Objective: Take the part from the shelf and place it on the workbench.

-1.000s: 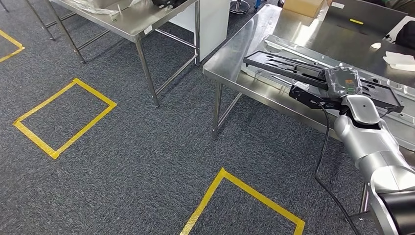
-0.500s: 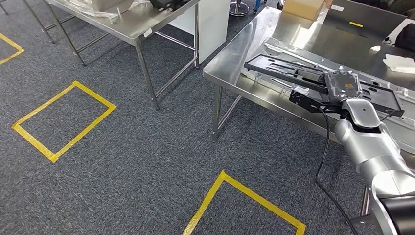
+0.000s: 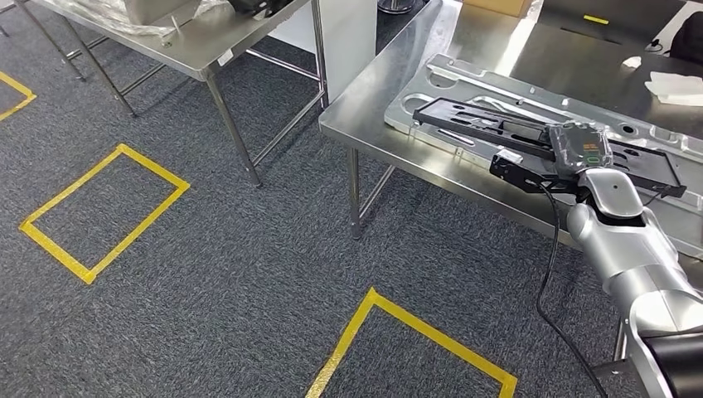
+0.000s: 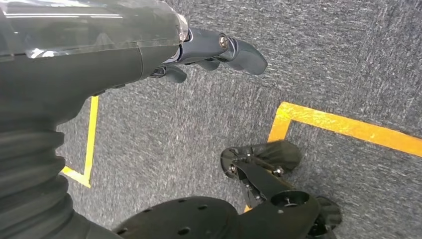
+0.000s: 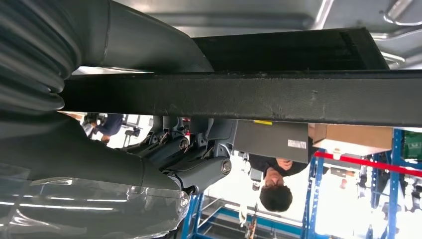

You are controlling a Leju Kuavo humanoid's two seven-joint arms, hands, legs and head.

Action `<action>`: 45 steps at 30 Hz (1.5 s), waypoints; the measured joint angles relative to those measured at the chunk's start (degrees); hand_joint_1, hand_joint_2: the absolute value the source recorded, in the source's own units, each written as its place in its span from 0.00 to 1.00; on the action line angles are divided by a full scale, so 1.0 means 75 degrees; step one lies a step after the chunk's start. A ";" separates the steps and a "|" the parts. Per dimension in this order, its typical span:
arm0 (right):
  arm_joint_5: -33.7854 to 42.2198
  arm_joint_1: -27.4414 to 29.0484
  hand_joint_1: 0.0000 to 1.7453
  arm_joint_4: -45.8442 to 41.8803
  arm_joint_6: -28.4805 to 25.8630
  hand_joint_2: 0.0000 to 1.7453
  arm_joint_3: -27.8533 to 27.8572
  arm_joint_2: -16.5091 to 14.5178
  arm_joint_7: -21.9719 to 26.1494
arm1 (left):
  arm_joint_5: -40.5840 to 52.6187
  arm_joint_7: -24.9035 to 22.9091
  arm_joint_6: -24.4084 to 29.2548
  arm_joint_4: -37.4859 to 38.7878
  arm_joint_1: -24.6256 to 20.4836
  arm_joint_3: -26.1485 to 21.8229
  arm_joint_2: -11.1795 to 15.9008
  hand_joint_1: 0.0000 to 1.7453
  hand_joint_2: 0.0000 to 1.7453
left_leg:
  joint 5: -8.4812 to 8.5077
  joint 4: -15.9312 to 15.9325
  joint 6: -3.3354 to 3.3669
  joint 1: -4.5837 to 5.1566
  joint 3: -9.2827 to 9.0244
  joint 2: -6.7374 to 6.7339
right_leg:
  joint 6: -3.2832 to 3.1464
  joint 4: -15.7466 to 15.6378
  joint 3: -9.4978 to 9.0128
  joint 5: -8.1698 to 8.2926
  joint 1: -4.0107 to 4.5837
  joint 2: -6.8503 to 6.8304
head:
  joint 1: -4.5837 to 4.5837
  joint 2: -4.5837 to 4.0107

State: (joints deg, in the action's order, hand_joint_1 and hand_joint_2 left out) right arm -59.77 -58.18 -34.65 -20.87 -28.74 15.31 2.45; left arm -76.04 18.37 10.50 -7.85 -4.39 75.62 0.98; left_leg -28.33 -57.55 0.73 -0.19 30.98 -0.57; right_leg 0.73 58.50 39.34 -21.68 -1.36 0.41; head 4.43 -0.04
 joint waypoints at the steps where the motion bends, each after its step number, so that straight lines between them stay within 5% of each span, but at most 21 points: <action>1: -0.0004 0.0013 1.00 0.0001 0.0005 1.00 0.0000 0.0000 0.0001 | 0.0004 0.0006 -0.0005 0.0000 0.0000 0.0023 0.0002 0.00 1.00 | -0.0014 0.0002 0.0006 0.0002 0.0007 0.0000 | 0.0000 0.0006 0.0010 -0.0002 0.0002 0.0001 | -0.0001 0.0000; 5: -0.0035 0.0028 1.00 0.0012 0.0017 1.00 0.0000 -0.0033 0.0013 | -0.0004 -0.0001 -0.0012 0.0000 0.0006 0.0056 0.0001 0.00 1.00 | -0.0011 0.0119 0.0105 0.0013 0.0009 -0.0018 | 0.0034 0.0020 -0.0048 0.0099 0.0021 -0.0004 | -0.0001 0.0000; 8: -0.0087 -0.0064 1.00 0.0044 0.0017 1.00 0.0000 -0.0087 0.0018 | -0.0017 -0.0026 0.0006 0.0000 -0.0001 0.0061 -0.0017 0.00 1.00 | 0.0153 0.0431 0.0139 -0.0021 -0.0206 -0.0034 | 0.0087 0.0127 0.0004 0.0079 0.0028 -0.0014 | -0.0004 0.0000; 11: -0.0111 -0.0169 1.00 0.0091 0.0015 1.00 0.0000 -0.0134 0.0020 | -0.0021 -0.0032 0.0026 0.0000 0.0008 0.0064 -0.0044 0.00 1.00 | 0.0238 0.0533 0.0105 -0.0056 -0.0326 -0.0035 | 0.0164 0.1152 0.0494 -0.0499 -0.0003 -0.0005 | -0.0007 0.0000; 13: -0.0117 -0.0172 1.00 0.0142 0.0008 1.00 0.0000 -0.0159 0.0019 | -0.0023 -0.0028 0.0039 0.0000 0.0025 0.0064 -0.0055 0.00 1.00 | 0.0194 0.0523 0.0050 -0.0100 -0.0393 -0.0021 | 0.0289 0.1792 0.0823 -0.0639 -0.0074 -0.0011 | -0.0007 0.0000; 14: -0.0119 -0.0166 1.00 0.0170 0.0002 1.00 0.0000 -0.0174 0.0019 | -0.0024 -0.0024 0.0046 0.0000 0.0035 0.0064 -0.0063 0.00 1.00 | 0.0147 0.0508 -0.0002 -0.0141 -0.0441 -0.0013 | 0.0361 0.1735 0.0819 -0.0506 -0.0124 -0.0020 | -0.0007 0.0000; 17: -0.0125 -0.0173 1.00 0.0259 -0.0039 1.00 0.0000 -0.0219 0.0030 | -0.0033 -0.0001 0.0080 0.0007 0.0046 0.0064 -0.0063 0.00 1.00 | -0.0096 0.0381 -0.0231 -0.0283 -0.0597 -0.0005 | 0.0600 0.0413 0.0231 0.0160 -0.0248 -0.0089 | -0.0014 0.0000; 19: -0.0133 -0.0211 1.00 0.0328 -0.0079 1.00 0.0000 -0.0252 0.0046 | -0.0049 0.0019 0.0105 0.0021 0.0034 0.0066 -0.0053 0.00 1.00 | -0.0245 0.0310 -0.0376 -0.0290 -0.0605 -0.0019 | 0.0465 0.0038 0.0051 0.0106 -0.0214 -0.0109 | -0.0020 0.0000; 21: -0.0148 -0.0248 1.00 0.0372 -0.0095 1.00 0.0000 -0.0286 0.0052 | -0.0074 0.0038 0.0120 0.0027 0.0025 0.0068 -0.0071 0.00 1.00 | -0.0311 0.0270 -0.0464 -0.0292 -0.0628 -0.0035 | 0.0164 0.0118 0.0043 -0.0058 -0.0165 -0.0084 | -0.0016 0.0000; 22: -0.0155 -0.0264 1.00 0.0380 -0.0096 1.00 0.0000 -0.0299 0.0047 | -0.0086 0.0045 0.0127 0.0026 0.0020 0.0069 -0.0079 0.00 1.00 | -0.0282 0.0137 -0.0493 -0.0312 -0.0597 -0.0037 | 0.0078 0.0139 0.0013 -0.0103 -0.0158 -0.0059 | -0.0008 0.0000; 25: -0.0170 -0.0359 1.00 0.0400 -0.0090 1.00 0.0000 -0.0338 0.0034 | -0.0101 0.0059 0.0146 0.0026 -0.0014 0.0070 -0.0087 0.00 1.00 | -0.0117 -0.1142 -0.0543 -0.0340 0.0206 -0.0020 | -0.0090 0.0121 -0.0181 -0.0274 -0.0131 -0.0021 | 0.0008 0.0000; 28: -0.0194 -0.0352 1.00 0.0471 -0.0077 1.00 -0.0002 -0.0401 0.0021 | -0.0130 0.0074 0.0159 0.0028 0.0007 0.0068 -0.0086 0.00 1.00 | -0.0710 -0.2213 -0.0446 -0.0224 0.1231 -0.0015 | -0.0162 0.0086 -0.0478 -0.0475 -0.0076 0.0015 | 0.0009 0.0000; 30: -0.0228 -0.0338 1.00 0.0519 -0.0074 1.00 -0.0003 -0.0439 0.0017 | -0.0154 0.0090 0.0162 0.0029 0.0023 0.0067 -0.0082 0.00 1.00 | -0.0866 -0.1916 -0.0262 -0.0070 0.1485 -0.0004 | -0.0188 0.0075 -0.0675 -0.0610 -0.0022 0.0062 | 0.0009 0.0000; 31: -0.0246 -0.0338 1.00 0.0538 -0.0074 1.00 -0.0003 -0.0454 0.0018 | -0.0162 0.0097 0.0165 0.0030 0.0036 0.0067 -0.0081 0.00 1.00 | -0.0618 -0.1488 -0.0112 0.0036 0.1494 0.0010 | -0.0197 0.0065 -0.0761 -0.0674 0.0011 0.0089 | 0.0009 0.0000; 33: -0.0261 -0.0326 1.00 0.0571 -0.0070 1.00 -0.0003 -0.0479 0.0019 | -0.0179 0.0103 0.0183 0.0042 0.0074 0.0067 -0.0064 0.00 1.00 | 0.0454 -0.0496 0.0219 0.0251 0.1397 0.0127 | -0.0192 0.0044 -0.0900 -0.0791 0.0069 0.0143 | 0.0009 0.0000; 35: -0.0273 -0.0307 1.00 0.0611 -0.0039 1.00 -0.0003 -0.0496 0.0011 | -0.0205 0.0094 0.0208 0.0057 0.0115 0.0067 -0.0047 0.00 1.00 | 0.1228 -0.0014 0.0385 0.0354 0.1276 0.0269 | -0.0137 0.0016 -0.1004 -0.0901 0.0110 0.0199 | 0.0008 0.0000; 39: -0.0296 -0.0409 1.00 0.0635 0.0000 1.00 -0.0003 -0.0503 -0.0084 | -0.0280 0.0116 0.0230 0.0061 0.0073 0.0066 -0.0084 0.00 1.00 | 0.1274 0.0211 0.0372 0.0267 0.1027 0.0237 | -0.0011 0.0161 -0.1036 -0.1186 0.0148 0.0167 | 0.0006 0.0000; 43: -0.0372 -0.0225 1.00 0.0650 -0.0225 1.00 -0.0003 -0.0399 -0.0308 | -0.0399 0.0167 0.0254 0.0061 0.0034 0.0040 -0.0120 0.00 1.00 | 0.1156 0.0277 0.0350 0.0200 0.0866 0.0233 | 0.0083 0.1778 -0.0098 -0.1775 0.0123 0.0082 | 0.0004 0.0000; 45: -0.0356 0.0069 1.00 0.0614 -0.0277 1.00 0.0004 -0.0273 -0.0362 | -0.0425 0.0130 0.0272 0.0061 0.0055 0.0032 -0.0149 0.00 1.00 | 0.1045 0.0202 0.0303 0.0154 0.0805 0.0258 | 0.0182 0.1794 0.0091 -0.1446 0.0070 0.0066 | 0.0004 0.0000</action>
State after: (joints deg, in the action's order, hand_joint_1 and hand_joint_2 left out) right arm -62.44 -57.66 -30.04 -22.94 -28.72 13.26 -0.26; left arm -79.23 19.34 12.55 -7.39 -3.98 75.87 -0.13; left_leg -20.49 -56.04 3.00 0.97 37.02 1.36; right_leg 2.09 71.95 40.03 -32.53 -0.83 0.90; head 4.46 -0.04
